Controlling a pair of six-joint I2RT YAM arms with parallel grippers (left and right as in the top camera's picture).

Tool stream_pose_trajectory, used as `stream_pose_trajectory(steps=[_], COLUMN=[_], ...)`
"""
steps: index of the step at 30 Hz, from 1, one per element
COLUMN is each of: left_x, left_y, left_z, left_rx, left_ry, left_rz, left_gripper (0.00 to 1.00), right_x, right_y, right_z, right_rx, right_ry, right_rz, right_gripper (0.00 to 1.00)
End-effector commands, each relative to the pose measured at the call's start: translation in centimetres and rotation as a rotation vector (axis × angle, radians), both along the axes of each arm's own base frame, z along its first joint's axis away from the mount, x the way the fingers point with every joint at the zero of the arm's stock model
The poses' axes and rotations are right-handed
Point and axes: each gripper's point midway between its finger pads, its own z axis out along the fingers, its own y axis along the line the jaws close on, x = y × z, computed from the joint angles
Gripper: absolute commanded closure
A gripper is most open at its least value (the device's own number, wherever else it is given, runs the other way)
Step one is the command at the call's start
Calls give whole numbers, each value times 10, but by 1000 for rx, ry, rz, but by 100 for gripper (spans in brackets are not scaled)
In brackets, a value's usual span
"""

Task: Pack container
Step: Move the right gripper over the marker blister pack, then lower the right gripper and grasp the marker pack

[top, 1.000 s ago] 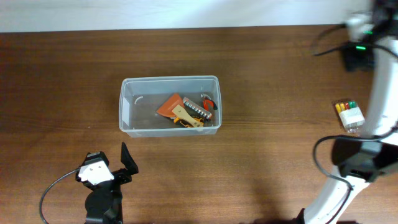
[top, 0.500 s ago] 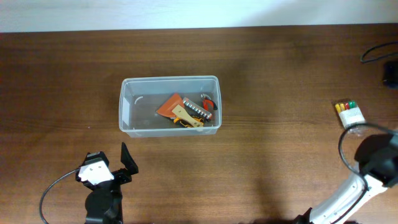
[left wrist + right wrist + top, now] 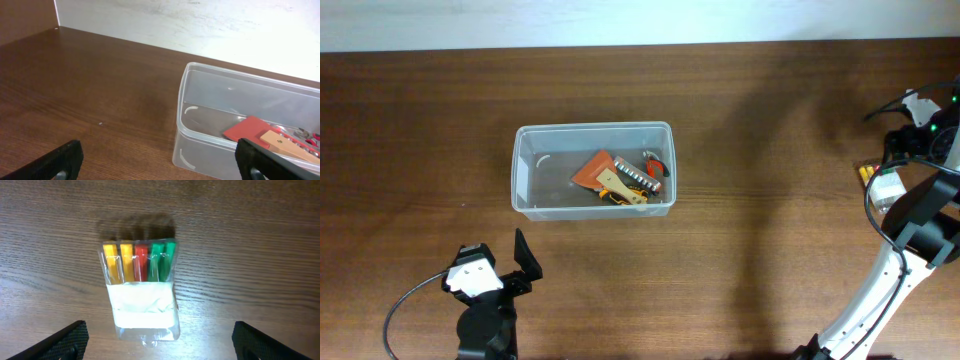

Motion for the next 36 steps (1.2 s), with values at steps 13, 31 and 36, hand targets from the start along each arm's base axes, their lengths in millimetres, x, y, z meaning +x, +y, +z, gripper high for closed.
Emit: stream_pose_trajectory(steps=[13,31,36], left_x=[0,0,0], left_y=[0,0,0], left_z=[-1,-1,-1], left_rx=[9,9,9], left_ry=[2,2,2], left_rz=[-1,-1,-1], left_gripper=[1,1,1], right_x=[-26,-32,-25], right_y=[30,34,33], right_z=[-75,-91,-85], right_rx=[110,112,96], right_ry=[162,182,165], right_rz=[31,-29,-62], right_gripper=[8,27,38])
